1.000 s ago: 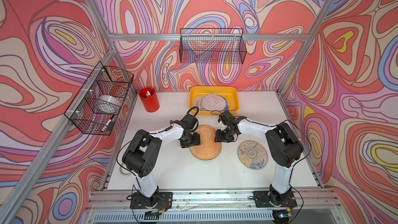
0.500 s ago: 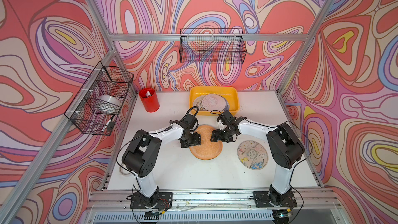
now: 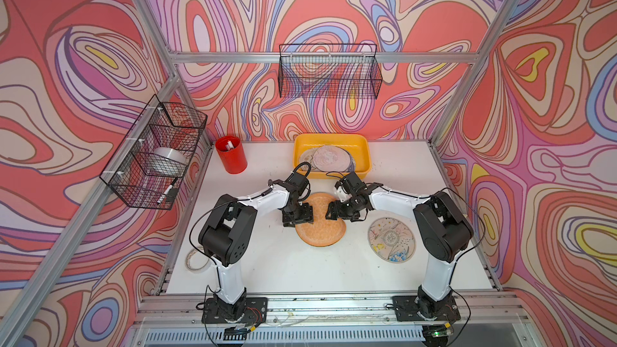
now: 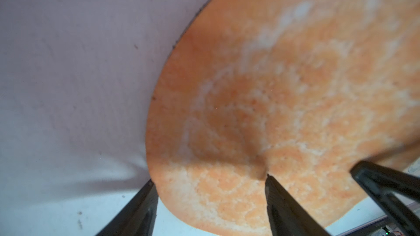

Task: Put the coasters into the storage box
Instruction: Pick up the coaster from the center of the board.

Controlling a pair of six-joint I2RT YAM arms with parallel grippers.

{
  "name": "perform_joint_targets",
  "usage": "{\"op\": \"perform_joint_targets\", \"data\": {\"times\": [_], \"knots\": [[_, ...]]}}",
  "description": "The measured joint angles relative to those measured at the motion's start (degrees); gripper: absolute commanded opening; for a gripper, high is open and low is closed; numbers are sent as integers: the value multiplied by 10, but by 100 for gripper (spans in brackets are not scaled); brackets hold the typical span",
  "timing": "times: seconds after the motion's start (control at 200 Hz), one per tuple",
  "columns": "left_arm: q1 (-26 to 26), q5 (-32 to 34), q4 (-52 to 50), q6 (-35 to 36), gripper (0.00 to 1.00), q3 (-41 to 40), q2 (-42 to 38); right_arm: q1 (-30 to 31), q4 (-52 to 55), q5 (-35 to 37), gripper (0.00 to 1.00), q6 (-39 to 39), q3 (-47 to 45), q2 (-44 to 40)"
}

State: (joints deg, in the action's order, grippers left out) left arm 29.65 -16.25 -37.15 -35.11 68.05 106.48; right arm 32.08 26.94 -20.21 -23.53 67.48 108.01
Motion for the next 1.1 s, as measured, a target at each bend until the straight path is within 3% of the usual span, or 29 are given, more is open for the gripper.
{"op": "perform_joint_targets", "data": {"times": [0.175,0.396,0.671,0.911,1.102], "knots": [[0,-2,7,0,77,-5,-5,1,2,-5,28,0,-5,4],[4,-4,50,-1,88,-42,-35,7,14,-13,8,5,4,4],[-4,2,85,-9,100,-122,-113,8,102,-7,3,30,57,-37],[-37,23,100,-11,100,-155,-206,-2,168,8,2,53,168,-56],[-49,29,111,-10,100,-169,-230,-33,175,13,1,60,273,-40]]}}
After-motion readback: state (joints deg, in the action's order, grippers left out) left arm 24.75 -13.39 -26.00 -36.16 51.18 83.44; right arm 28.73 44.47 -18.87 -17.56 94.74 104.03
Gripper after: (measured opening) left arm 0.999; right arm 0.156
